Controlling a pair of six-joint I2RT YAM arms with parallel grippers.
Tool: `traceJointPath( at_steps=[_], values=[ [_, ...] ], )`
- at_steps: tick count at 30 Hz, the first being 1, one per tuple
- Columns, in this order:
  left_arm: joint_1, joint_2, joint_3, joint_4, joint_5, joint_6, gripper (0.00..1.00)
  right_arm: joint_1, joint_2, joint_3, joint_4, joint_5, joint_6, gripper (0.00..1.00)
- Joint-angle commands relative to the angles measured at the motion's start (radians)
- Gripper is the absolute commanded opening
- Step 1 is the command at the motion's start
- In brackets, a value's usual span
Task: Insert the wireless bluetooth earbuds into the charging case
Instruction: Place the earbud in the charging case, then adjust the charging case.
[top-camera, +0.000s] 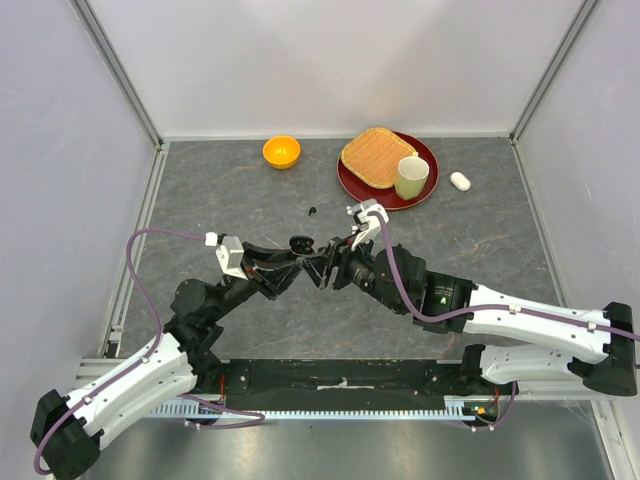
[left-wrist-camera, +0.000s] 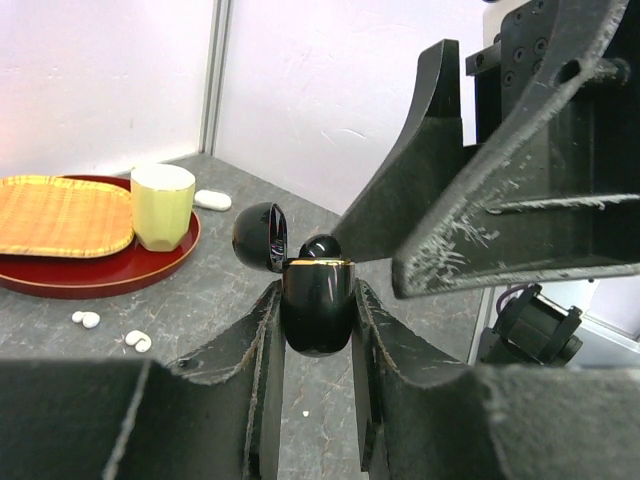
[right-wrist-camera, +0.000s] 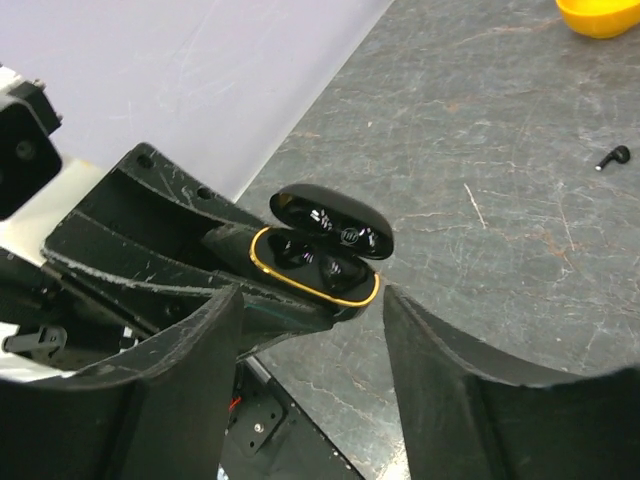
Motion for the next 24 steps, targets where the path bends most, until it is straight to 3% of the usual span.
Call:
traceJointPath(
  at_steps=[1, 10, 13, 17, 24],
  values=[
    [0.003, 0.001, 0.014, 0.094, -0.028, 0.029, 0.02, 0.011, -0.005, 0.061, -0.046, -0.070, 0.040, 0.67],
    [0.003, 0.000, 0.017, 0.102, -0.018, 0.041, 0.02, -0.026, -0.086, 0.126, -0.094, -0.001, 0.137, 0.93],
    [0.003, -0.003, 0.020, 0.100, -0.014, 0.047, 0.02, -0.115, -0.086, 0.148, -0.144, -0.110, 0.229, 0.97],
    [0.003, -0.003, 0.027, 0.100, -0.009, 0.053, 0.02, -0.272, -0.054, 0.134, -0.150, -0.367, 0.393, 0.97],
    [0.003, -0.003, 0.040, 0.116, 0.002, 0.076, 0.02, -0.340, 0.009, 0.035, 0.025, -0.659, 0.568, 0.95]
  ],
)
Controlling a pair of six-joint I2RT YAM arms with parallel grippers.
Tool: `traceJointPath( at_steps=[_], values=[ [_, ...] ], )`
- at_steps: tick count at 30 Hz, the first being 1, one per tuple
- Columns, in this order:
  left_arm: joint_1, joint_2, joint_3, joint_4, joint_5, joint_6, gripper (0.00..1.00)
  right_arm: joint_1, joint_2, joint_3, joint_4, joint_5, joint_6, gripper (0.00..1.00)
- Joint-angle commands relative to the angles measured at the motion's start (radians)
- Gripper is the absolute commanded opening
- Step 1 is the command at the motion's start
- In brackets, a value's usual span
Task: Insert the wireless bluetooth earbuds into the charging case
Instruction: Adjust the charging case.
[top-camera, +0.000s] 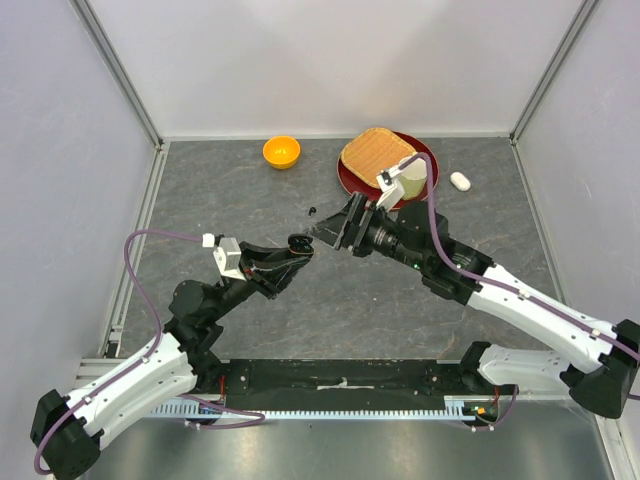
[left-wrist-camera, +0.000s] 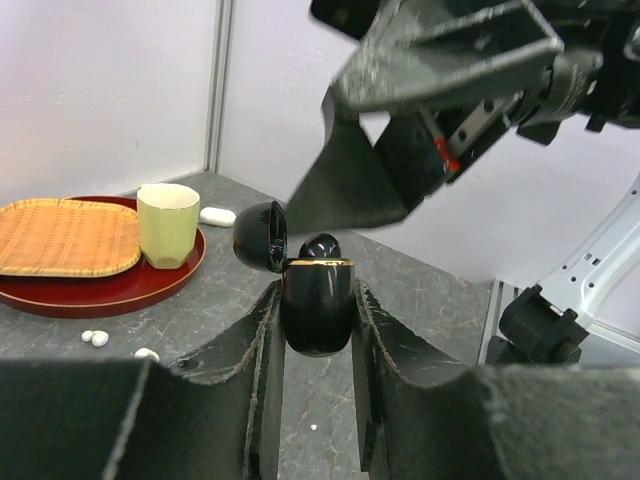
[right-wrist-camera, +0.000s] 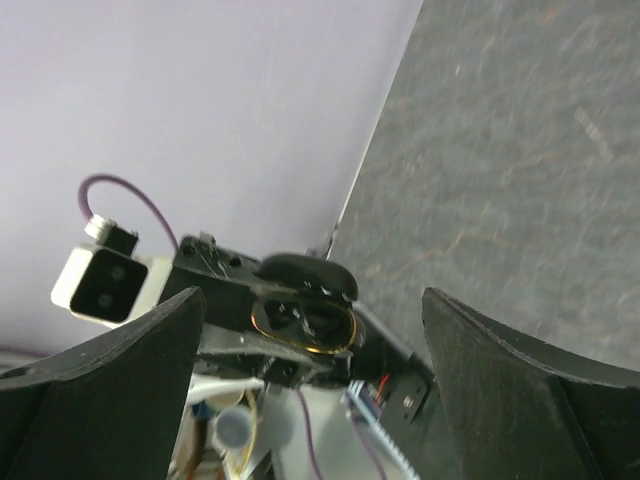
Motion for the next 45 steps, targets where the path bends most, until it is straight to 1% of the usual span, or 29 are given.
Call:
traceJointPath(
  at_steps=[1, 7, 11, 13, 18, 22, 26, 29, 30, 31, 32, 34, 38, 39, 40, 42, 43, 45],
  values=[
    [0.002, -0.004, 0.041, 0.074, 0.000, 0.055, 0.02, -0.011, 0.022, -0.077, 0.152, -0.233, 0.172, 0.95],
    [0.002, 0.000, 0.044, 0.081, 0.000, 0.061, 0.02, -0.020, 0.070, -0.131, 0.276, -0.331, 0.282, 0.94],
    [0.004, 0.003, 0.047, 0.083, 0.006, 0.063, 0.02, -0.026, 0.100, -0.171, 0.402, -0.373, 0.350, 0.91],
    [0.002, 0.006, 0.050, 0.083, 0.008, 0.060, 0.02, -0.028, 0.111, -0.185, 0.428, -0.385, 0.370, 0.90],
    [0.002, 0.014, 0.050, 0.084, 0.014, 0.055, 0.02, -0.031, 0.128, -0.202, 0.491, -0.402, 0.399, 0.79],
    [0.001, 0.020, 0.050, 0.086, 0.017, 0.055, 0.02, -0.031, 0.136, -0.211, 0.510, -0.409, 0.411, 0.74],
    [0.002, 0.023, 0.050, 0.087, 0.023, 0.054, 0.02, -0.035, 0.136, -0.243, 0.569, -0.405, 0.442, 0.69],
    [0.002, 0.023, 0.049, 0.086, 0.022, 0.051, 0.02, -0.043, 0.139, -0.252, 0.593, -0.406, 0.460, 0.63],
    [0.002, 0.025, 0.049, 0.086, 0.023, 0.049, 0.02, -0.043, 0.140, -0.252, 0.596, -0.406, 0.462, 0.59],
    [0.002, 0.023, 0.047, 0.087, 0.023, 0.049, 0.02, -0.043, 0.139, -0.254, 0.597, -0.406, 0.463, 0.58],
    [0.002, 0.025, 0.047, 0.086, 0.025, 0.048, 0.02, -0.041, 0.139, -0.255, 0.602, -0.406, 0.462, 0.55],
    [0.001, 0.025, 0.047, 0.086, 0.025, 0.049, 0.02, -0.043, 0.139, -0.258, 0.608, -0.403, 0.465, 0.52],
    [0.001, 0.029, 0.047, 0.086, 0.029, 0.045, 0.02, -0.044, 0.140, -0.258, 0.617, -0.408, 0.463, 0.51],
    [0.002, 0.031, 0.047, 0.086, 0.031, 0.041, 0.02, -0.044, 0.140, -0.258, 0.622, -0.408, 0.462, 0.46],
    [0.002, 0.031, 0.047, 0.086, 0.032, 0.040, 0.02, -0.044, 0.142, -0.257, 0.626, -0.409, 0.456, 0.43],
    [0.002, 0.031, 0.047, 0.087, 0.032, 0.037, 0.02, -0.043, 0.143, -0.248, 0.617, -0.414, 0.436, 0.42],
    [0.002, 0.032, 0.047, 0.086, 0.034, 0.035, 0.02, -0.044, 0.148, -0.239, 0.584, -0.416, 0.422, 0.41],
    [0.002, 0.032, 0.046, 0.086, 0.038, 0.034, 0.02, -0.044, 0.146, -0.206, 0.538, -0.419, 0.359, 0.43]
  ],
)
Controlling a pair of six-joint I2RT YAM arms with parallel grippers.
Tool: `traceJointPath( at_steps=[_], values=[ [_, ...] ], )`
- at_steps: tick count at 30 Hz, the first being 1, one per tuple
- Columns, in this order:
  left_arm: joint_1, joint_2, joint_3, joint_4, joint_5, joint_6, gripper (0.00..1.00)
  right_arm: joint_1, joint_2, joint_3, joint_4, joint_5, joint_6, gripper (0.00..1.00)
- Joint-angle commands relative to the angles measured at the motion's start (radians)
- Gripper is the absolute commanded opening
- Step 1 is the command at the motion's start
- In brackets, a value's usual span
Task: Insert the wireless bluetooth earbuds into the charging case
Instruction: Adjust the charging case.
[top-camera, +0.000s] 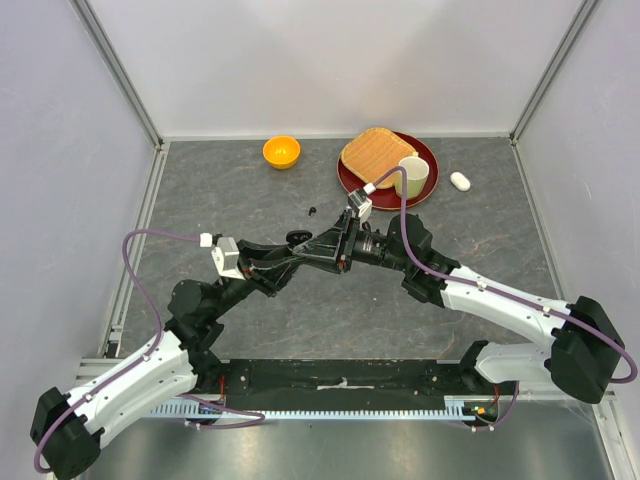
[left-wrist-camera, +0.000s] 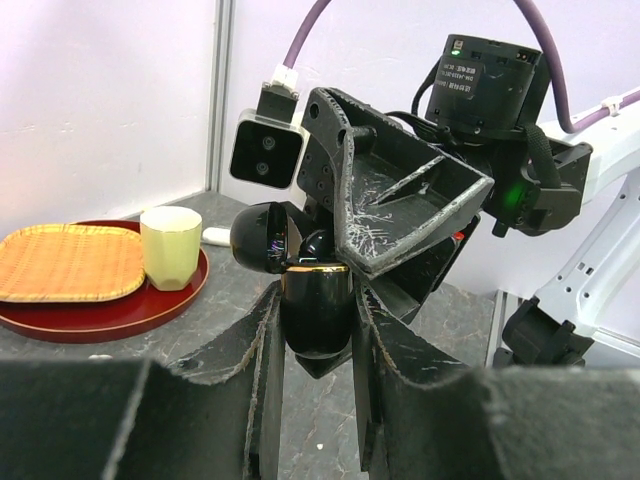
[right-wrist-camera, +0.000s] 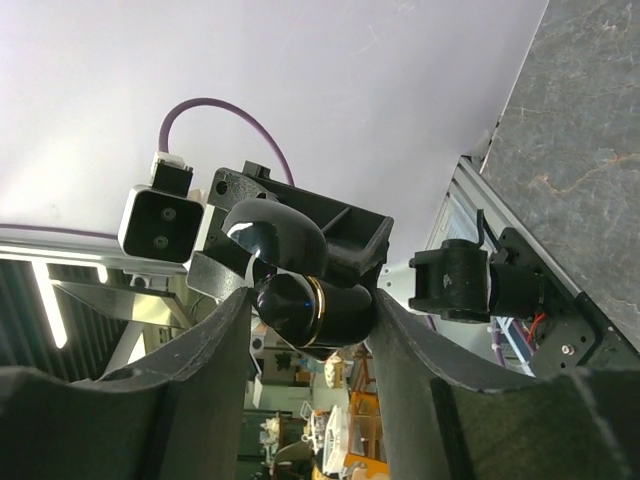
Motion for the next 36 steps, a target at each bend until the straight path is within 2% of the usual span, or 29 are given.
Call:
traceJointPath(
  at_steps=[1, 2, 3, 6, 8, 11, 27, 31, 32, 36],
  values=[
    [0.002, 0.006, 0.033, 0.037, 0.032, 0.013, 0.02, -0.004, 0.008, 0.058, -0.050, -0.008, -0.088, 0.46],
    [0.001, 0.007, 0.031, 0.035, 0.030, 0.013, 0.02, -0.004, 0.003, 0.063, -0.055, -0.004, -0.098, 0.57],
    [0.002, 0.006, 0.031, 0.031, 0.030, 0.013, 0.02, -0.003, -0.003, 0.062, -0.053, 0.006, -0.096, 0.62],
    [0.002, 0.007, 0.031, 0.028, 0.025, 0.015, 0.02, -0.004, -0.015, 0.052, -0.030, 0.016, -0.077, 0.68],
    [0.002, 0.010, 0.033, 0.024, 0.025, 0.016, 0.02, -0.003, -0.014, 0.028, 0.041, 0.015, -0.040, 0.71],
    [0.002, 0.016, 0.034, 0.021, 0.028, 0.019, 0.02, -0.004, -0.005, 0.011, 0.103, 0.013, 0.007, 0.71],
    [0.002, 0.010, 0.033, 0.015, 0.038, 0.015, 0.02, -0.006, 0.017, 0.013, 0.092, 0.009, 0.006, 0.44],
    [0.002, 0.012, 0.033, 0.014, 0.044, 0.009, 0.02, -0.007, 0.015, 0.037, 0.021, 0.003, -0.045, 0.38],
    [0.002, 0.010, 0.033, 0.012, 0.044, 0.004, 0.02, -0.006, 0.014, 0.043, 0.005, 0.003, -0.057, 0.34],
    [0.002, 0.009, 0.031, 0.011, 0.039, -0.004, 0.03, -0.006, 0.004, 0.081, -0.099, 0.013, -0.131, 0.31]
  ],
)
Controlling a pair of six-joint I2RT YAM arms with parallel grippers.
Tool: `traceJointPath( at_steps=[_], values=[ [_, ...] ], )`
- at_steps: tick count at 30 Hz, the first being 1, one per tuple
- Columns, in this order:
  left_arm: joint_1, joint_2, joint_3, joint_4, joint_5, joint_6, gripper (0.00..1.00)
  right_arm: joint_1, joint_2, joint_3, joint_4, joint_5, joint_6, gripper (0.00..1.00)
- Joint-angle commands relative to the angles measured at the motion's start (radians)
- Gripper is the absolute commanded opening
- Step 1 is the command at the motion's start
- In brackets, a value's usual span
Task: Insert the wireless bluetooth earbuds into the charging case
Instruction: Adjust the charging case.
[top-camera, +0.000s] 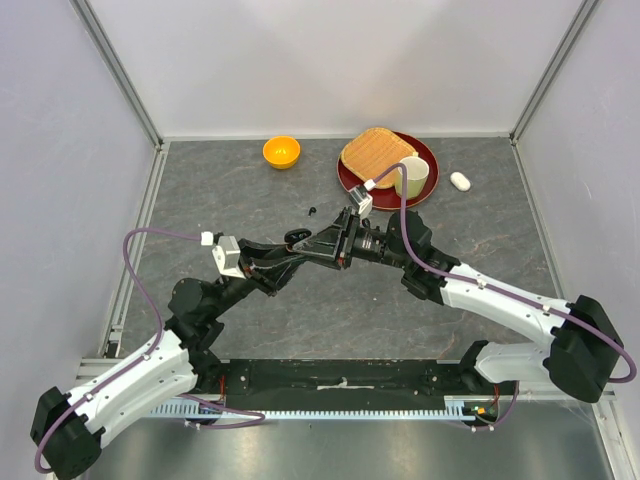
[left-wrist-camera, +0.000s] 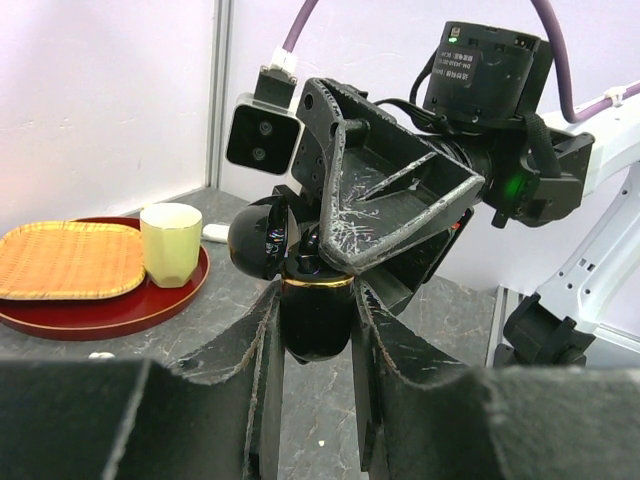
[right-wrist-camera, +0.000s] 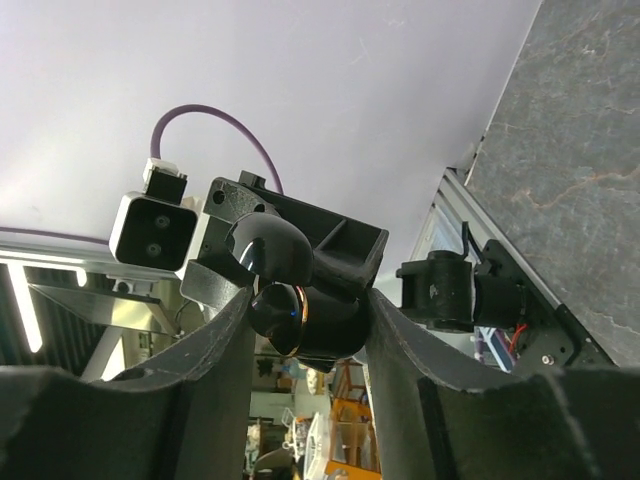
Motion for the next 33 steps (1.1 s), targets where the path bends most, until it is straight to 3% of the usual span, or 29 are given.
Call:
traceJointPath(
  at_steps=[1, 10, 22, 33],
  values=[
    [-0.003, 0.001, 0.025, 0.019, 0.021, -0.005, 0.03, 0.003, -0.008, 0.072, -0.111, 0.014, -0.102, 0.30],
    [-0.003, 0.018, 0.031, 0.017, 0.017, -0.013, 0.13, 0.003, -0.012, 0.069, -0.110, 0.020, -0.100, 0.26],
    [-0.003, 0.035, 0.028, 0.036, 0.007, -0.031, 0.34, 0.003, -0.005, 0.056, -0.101, 0.018, -0.096, 0.25],
    [-0.001, 0.050, 0.019, 0.052, -0.006, -0.026, 0.40, 0.003, 0.005, 0.036, -0.055, 0.021, -0.064, 0.25]
  ],
)
